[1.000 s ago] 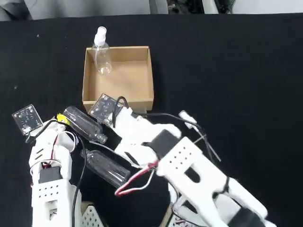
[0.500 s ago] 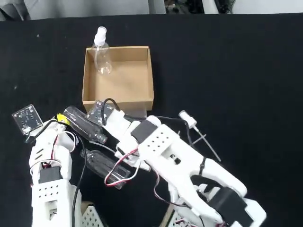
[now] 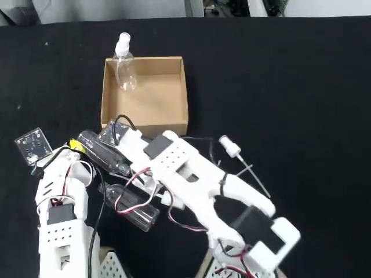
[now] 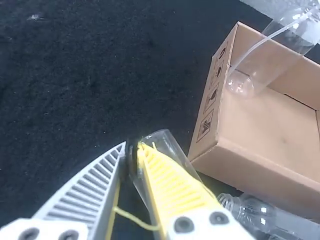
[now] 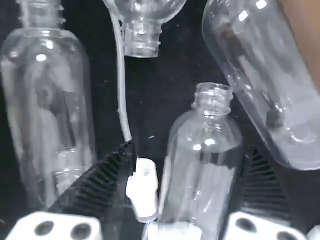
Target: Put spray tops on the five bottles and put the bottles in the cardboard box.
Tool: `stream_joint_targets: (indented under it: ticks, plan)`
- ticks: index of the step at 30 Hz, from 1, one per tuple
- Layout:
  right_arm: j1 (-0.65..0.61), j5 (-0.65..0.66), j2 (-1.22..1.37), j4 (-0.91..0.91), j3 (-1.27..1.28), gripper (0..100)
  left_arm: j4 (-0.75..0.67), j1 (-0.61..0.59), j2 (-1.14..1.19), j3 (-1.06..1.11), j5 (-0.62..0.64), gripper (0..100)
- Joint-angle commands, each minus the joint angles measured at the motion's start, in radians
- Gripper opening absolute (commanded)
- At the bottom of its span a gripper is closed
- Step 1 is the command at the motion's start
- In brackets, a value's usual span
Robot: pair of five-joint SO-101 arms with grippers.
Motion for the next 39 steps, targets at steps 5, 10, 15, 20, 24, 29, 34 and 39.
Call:
stream_joint_targets:
  ticks: [5,10,15,20,24,29,34,39]
  plan:
    - [0.04,0.034,0.058,-0.002,-0.084,21.1,-0.026,-0.008,-0.014,-0.015,-0.009,3]
    - [0.041,0.034,0.071,-0.002,-0.081,23.8,-0.026,-0.008,-0.014,-0.015,-0.009,3]
    - [0.043,0.035,0.071,0.0,-0.067,23.7,-0.023,-0.008,-0.014,-0.015,-0.009,3]
    - [0.075,0.083,0.071,0.002,-0.048,23.8,-0.021,-0.008,-0.014,-0.015,-0.009,3]
    - [0.095,0.092,0.071,0.002,-0.047,23.8,-0.021,-0.008,-0.014,-0.015,-0.009,3]
    - [0.092,0.115,0.073,0.008,-0.045,23.8,-0.02,-0.008,-0.014,-0.015,-0.009,3]
    - [0.094,0.12,0.073,0.005,-0.033,23.8,-0.02,-0.008,-0.014,-0.015,-0.009,3]
    - [0.092,0.155,0.073,0.002,-0.01,23.7,-0.02,-0.008,-0.014,-0.015,-0.009,3]
